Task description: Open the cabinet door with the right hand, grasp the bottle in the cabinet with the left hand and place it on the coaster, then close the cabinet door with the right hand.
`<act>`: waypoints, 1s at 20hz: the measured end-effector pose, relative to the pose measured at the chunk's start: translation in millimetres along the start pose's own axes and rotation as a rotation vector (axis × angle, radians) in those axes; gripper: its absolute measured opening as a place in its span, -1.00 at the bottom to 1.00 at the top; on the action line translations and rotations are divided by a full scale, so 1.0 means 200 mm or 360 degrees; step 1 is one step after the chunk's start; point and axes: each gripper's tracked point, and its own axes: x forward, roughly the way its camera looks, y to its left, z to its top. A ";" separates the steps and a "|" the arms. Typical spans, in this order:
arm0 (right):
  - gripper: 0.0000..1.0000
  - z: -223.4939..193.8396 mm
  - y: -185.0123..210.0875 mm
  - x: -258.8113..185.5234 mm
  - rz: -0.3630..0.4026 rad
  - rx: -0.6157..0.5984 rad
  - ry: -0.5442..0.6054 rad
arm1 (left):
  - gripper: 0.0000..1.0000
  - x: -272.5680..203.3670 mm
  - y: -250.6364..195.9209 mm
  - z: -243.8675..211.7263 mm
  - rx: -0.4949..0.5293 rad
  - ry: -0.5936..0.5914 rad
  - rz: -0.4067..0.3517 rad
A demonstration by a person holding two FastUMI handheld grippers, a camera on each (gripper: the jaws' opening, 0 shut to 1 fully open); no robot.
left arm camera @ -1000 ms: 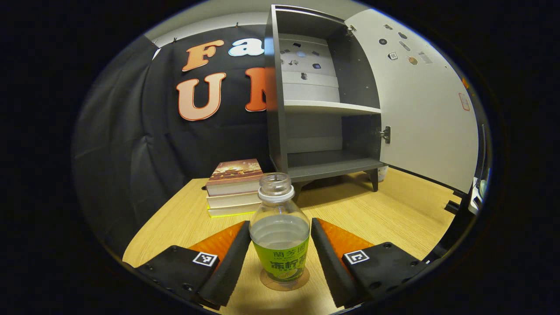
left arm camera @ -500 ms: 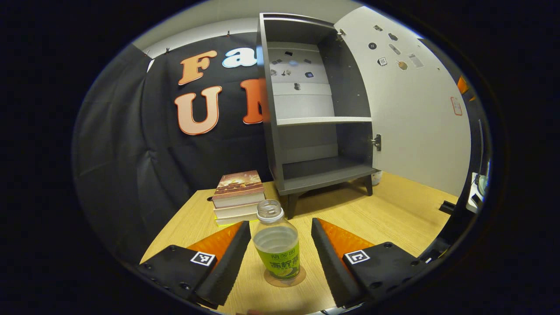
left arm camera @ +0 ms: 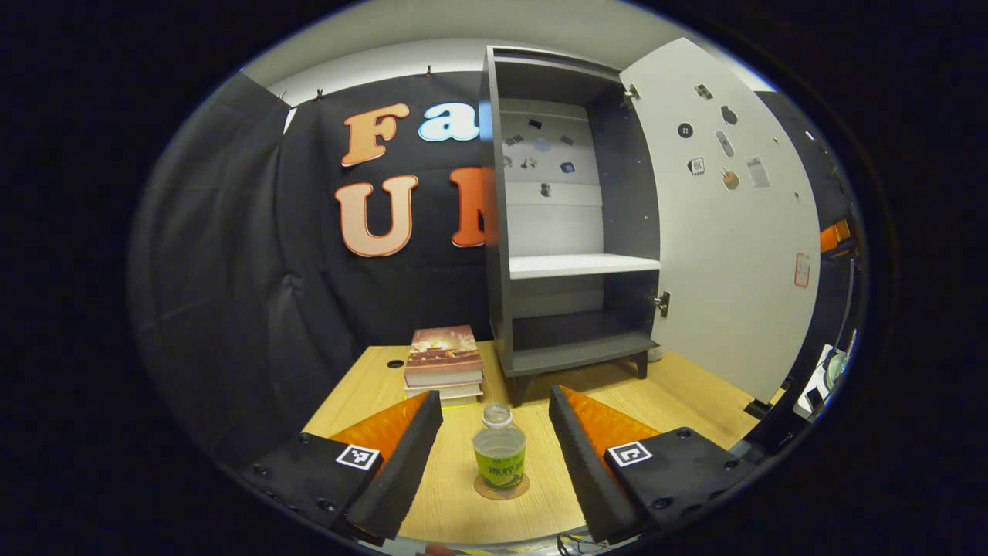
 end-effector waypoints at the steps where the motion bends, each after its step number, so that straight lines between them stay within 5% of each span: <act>1: 0.86 0.00 0.00 0.00 0.0013 -0.0013 0.0000 | 0.84 -0.02 0.05 0.09 0.0003 -0.0027 0.0045; 8: 0.86 0.01 0.06 0.04 0.0133 -0.0090 -0.0003 | 0.83 -0.06 0.26 0.65 -0.0021 -0.0112 0.0159; 14: 0.96 0.03 0.09 0.04 0.0179 -0.0045 -0.0026 | 0.83 -0.08 0.37 0.96 -0.0285 -0.0173 0.0126; 16: 0.85 0.04 0.10 0.04 0.0186 -0.0056 -0.0034 | 0.84 -0.11 0.42 1.01 -0.0273 -0.0210 0.0154; 17: 0.96 0.04 0.10 0.04 0.0188 -0.0068 -0.0036 | 0.84 -0.13 0.44 1.04 -0.0236 -0.0225 0.0176; 18: 0.82 0.04 0.10 0.04 0.0193 -0.0075 -0.0037 | 0.83 -0.14 0.46 1.06 -0.0191 -0.0238 0.0199; 20: 0.96 0.03 0.11 0.04 0.0204 -0.0075 -0.0035 | 0.82 -0.16 0.48 1.11 -0.0135 -0.0266 0.0224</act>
